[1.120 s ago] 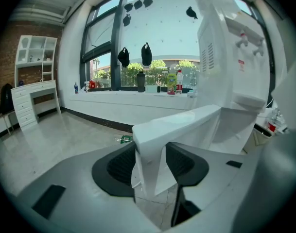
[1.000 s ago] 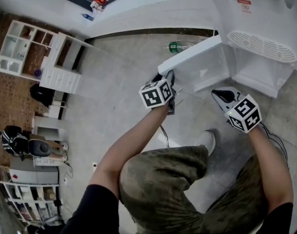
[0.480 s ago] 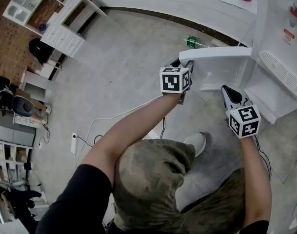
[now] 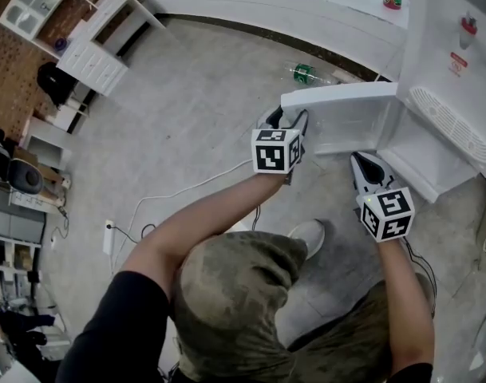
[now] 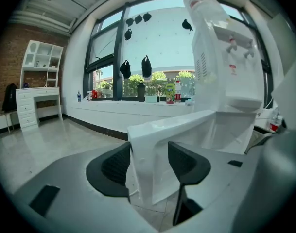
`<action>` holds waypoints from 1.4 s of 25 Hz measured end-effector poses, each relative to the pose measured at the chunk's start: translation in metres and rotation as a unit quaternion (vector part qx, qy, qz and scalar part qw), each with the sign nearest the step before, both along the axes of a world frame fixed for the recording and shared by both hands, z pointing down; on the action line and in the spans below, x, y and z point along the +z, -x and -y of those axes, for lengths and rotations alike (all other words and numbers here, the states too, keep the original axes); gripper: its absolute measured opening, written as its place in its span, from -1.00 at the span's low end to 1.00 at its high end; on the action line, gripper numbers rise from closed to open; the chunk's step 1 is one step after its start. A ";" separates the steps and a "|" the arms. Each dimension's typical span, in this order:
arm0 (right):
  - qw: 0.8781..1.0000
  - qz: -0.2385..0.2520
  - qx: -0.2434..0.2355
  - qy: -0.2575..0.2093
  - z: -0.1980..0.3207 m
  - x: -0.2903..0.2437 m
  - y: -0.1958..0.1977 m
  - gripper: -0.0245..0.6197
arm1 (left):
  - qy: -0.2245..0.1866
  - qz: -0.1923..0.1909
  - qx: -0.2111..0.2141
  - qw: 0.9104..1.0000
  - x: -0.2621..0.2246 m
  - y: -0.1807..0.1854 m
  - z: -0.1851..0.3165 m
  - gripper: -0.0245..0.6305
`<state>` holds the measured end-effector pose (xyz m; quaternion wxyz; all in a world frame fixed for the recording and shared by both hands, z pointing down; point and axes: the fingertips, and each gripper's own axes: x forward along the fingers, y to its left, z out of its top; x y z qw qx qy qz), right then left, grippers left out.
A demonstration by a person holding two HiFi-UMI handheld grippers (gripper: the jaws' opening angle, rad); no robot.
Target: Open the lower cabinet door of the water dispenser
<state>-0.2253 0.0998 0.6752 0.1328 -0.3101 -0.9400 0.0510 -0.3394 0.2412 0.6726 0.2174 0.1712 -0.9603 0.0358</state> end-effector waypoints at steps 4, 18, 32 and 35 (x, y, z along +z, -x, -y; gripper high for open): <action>1.000 0.001 -0.004 -0.006 0.016 -0.003 -0.009 -0.92 | -0.033 -0.005 -0.006 0.999 -0.010 -0.013 0.005 -0.17; 1.000 0.011 0.003 -0.028 0.058 -0.012 -0.043 -0.92 | 0.038 0.033 -0.028 0.998 -0.022 -0.005 -0.009 -0.39; 1.000 0.020 0.006 -0.007 0.055 -0.023 -0.035 -0.92 | 0.045 -0.006 -0.023 0.999 -0.012 -0.008 -0.022 -0.40; 1.000 0.016 0.007 -0.004 0.055 -0.018 -0.041 -0.92 | 0.045 -0.006 -0.004 0.999 -0.013 -0.022 -0.018 -0.40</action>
